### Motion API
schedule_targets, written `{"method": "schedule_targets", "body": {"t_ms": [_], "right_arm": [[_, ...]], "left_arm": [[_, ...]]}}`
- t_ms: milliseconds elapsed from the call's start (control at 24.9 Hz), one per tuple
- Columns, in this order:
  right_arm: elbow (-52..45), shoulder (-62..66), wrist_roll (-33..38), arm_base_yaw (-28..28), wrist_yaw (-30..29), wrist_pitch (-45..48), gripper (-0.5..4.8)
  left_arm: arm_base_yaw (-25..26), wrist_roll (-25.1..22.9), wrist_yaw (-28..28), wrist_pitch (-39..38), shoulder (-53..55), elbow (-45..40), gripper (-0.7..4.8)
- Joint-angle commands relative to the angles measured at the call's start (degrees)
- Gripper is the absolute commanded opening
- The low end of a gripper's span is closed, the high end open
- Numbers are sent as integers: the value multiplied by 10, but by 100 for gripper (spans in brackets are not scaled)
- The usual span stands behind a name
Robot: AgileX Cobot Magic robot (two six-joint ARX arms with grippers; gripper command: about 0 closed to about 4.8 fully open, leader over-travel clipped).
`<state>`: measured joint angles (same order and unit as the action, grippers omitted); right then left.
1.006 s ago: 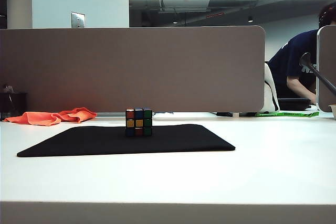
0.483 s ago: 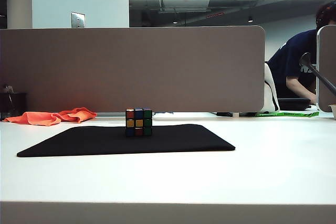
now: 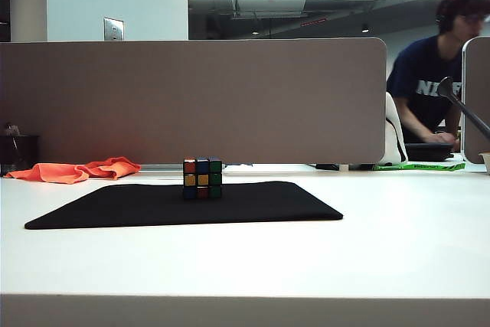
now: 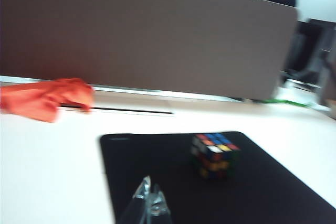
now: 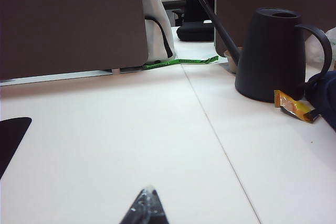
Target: Pick up the cube on the right side of the mouse pad, then place it in the center of the mouse pad.
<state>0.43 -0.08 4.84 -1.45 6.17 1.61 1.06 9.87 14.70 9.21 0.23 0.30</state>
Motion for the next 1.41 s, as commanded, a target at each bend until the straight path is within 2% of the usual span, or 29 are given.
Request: {"method": "schedule_targets", "body": {"t_ms": [40, 121, 201, 523, 1247, 1408], "right_arm": [[-1, 0, 1, 0, -3, 6, -5], [-1, 0, 1, 0, -3, 4, -5], [-1, 0, 1, 0, -3, 1, -5], [-1, 0, 1, 0, -3, -1, -5], [-1, 0, -3, 0, 2, -43, -5], [-1, 0, -16, 0, -68, -43, -5]], "left_arm": [[0, -9, -59, 10, 1, 3, -6], [0, -35, -83, 9, 1, 2, -6], [0, -95, -117, 2, 1, 2, -6], [1, -138, -121, -23, 1, 1, -6], [1, -124, -121, -41, 1, 1, -5], [1, -124, -121, -42, 1, 1, -5]]}}
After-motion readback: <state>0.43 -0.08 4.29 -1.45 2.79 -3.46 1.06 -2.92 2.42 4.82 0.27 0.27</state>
